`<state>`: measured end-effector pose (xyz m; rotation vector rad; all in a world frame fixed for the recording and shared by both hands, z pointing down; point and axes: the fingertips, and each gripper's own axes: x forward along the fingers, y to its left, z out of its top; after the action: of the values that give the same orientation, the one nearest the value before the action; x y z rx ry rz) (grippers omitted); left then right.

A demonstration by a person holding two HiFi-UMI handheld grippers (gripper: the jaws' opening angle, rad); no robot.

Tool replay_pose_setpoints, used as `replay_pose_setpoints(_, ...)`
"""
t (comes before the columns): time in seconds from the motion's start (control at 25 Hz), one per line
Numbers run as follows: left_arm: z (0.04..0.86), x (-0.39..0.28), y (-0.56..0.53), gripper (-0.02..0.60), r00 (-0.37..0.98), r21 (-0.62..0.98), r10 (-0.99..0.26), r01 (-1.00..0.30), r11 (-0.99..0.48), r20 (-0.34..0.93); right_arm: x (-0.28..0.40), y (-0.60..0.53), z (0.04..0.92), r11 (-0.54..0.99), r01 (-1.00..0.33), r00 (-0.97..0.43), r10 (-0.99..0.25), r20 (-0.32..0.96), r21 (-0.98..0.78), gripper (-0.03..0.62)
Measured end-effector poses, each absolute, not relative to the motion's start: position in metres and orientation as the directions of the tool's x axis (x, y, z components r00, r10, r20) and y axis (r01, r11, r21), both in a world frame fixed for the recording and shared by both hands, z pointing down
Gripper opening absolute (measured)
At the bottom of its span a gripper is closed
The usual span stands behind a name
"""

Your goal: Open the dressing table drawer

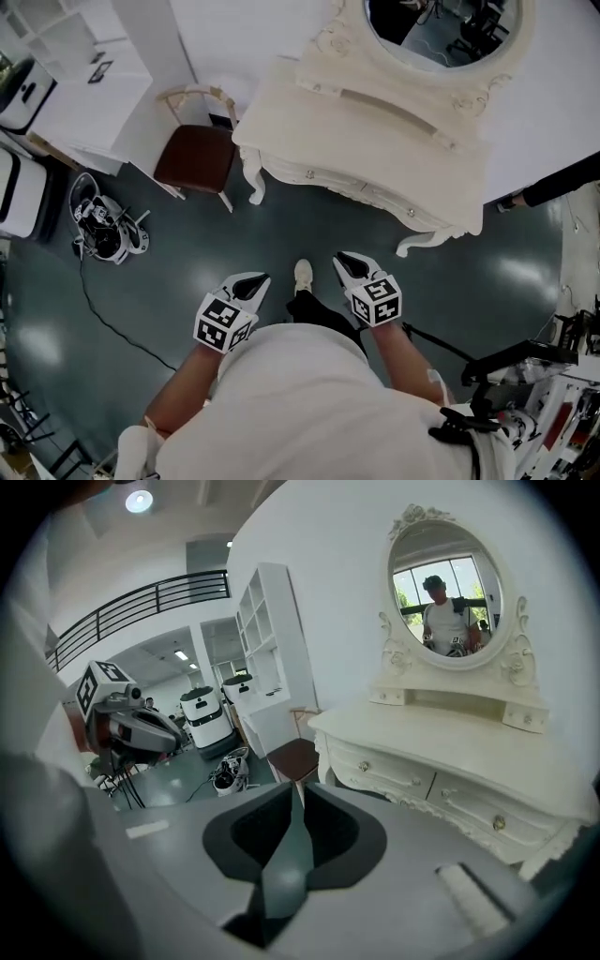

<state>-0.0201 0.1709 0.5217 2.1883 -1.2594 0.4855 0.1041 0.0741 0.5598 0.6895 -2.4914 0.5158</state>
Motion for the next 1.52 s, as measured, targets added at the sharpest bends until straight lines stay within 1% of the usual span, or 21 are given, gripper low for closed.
replay_pose_setpoints(0.2, 0.494, -0.042, 0.075, 0.002, 0.446, 0.25, -0.701, -0.895, -0.37, 0.557, 0.074, -0.04, 0.548, 0.806, -0.545, -0.769, -0.371, 0.521, -0.232, 0.043)
replay_pose_setpoints(0.4, 0.49, -0.061, 0.006, 0.003, 0.404, 0.235, -0.722, -0.915, -0.329, 0.561, 0.053, -0.138, 0.561, 0.812, -0.546, -0.76, -0.377, 0.53, -0.205, 0.051)
replay_pose_setpoints(0.56, 0.485, -0.084, -0.024, 0.003, 0.387, 0.234, -0.729, -0.922, -0.308, 0.565, 0.029, -0.192, 0.578, 0.783, -0.583, -0.738, -0.399, 0.545, -0.216, 0.055)
replay_pose_setpoints(0.76, 0.489, -0.14, -0.066, 0.003, 0.383, 0.253, -0.743, -0.923, -0.289, 0.549, -0.016, -0.265, 0.603, 0.728, -0.653, -0.689, -0.457, 0.563, -0.207, 0.058)
replay_pose_setpoints(0.92, 0.497, -0.195, -0.108, 0.003, 0.426, 0.266, -0.721, -0.904, -0.334, 0.546, -0.054, -0.322, 0.618, 0.681, -0.712, -0.633, -0.515, 0.579, -0.172, 0.072)
replay_pose_setpoints(1.2, 0.482, -0.279, -0.182, 0.003, 0.537, 0.259, -0.641, -0.838, -0.481, 0.548, -0.102, -0.402, 0.63, 0.531, -0.836, -0.494, -0.618, 0.611, -0.139, 0.114)
replay_pose_setpoints(1.36, 0.483, -0.312, -0.218, 0.003, 0.569, 0.243, -0.605, -0.808, -0.537, 0.556, -0.119, -0.445, 0.642, 0.441, -0.884, -0.434, -0.66, 0.613, -0.151, 0.13)
replay_pose_setpoints(1.52, 0.486, -0.338, -0.237, 0.003, 0.585, 0.246, -0.583, -0.793, -0.558, 0.564, -0.126, -0.472, 0.65, 0.375, -0.916, -0.378, -0.688, 0.62, -0.142, 0.143)
